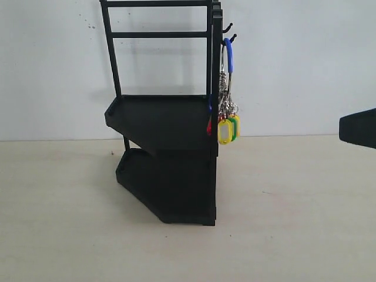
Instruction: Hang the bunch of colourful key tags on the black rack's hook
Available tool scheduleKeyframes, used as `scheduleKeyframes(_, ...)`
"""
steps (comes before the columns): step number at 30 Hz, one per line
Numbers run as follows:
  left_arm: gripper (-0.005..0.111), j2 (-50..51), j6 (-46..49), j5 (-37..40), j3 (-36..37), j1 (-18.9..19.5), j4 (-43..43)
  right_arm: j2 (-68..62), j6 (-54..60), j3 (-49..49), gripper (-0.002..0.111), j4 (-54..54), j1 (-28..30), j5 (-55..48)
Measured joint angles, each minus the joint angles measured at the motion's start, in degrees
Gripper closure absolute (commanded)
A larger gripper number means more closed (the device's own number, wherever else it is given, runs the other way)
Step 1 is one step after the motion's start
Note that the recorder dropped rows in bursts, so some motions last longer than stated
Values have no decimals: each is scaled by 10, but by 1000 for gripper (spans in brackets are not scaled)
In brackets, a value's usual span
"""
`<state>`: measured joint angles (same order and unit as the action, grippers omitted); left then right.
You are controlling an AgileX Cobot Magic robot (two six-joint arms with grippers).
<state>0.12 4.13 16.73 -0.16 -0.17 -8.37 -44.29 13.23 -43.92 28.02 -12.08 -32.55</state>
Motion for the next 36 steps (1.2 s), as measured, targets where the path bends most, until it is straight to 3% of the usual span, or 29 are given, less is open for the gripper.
scheduleKeyframes(28, 102, 0, 0, 0, 0, 0, 0, 8, 0, 8, 108, -2, -22, 25)
scheduleKeyframes(36, 102, 0, 0, 0, 0, 0, 0, 167, 0, 172, 108, 24, -22, 150)
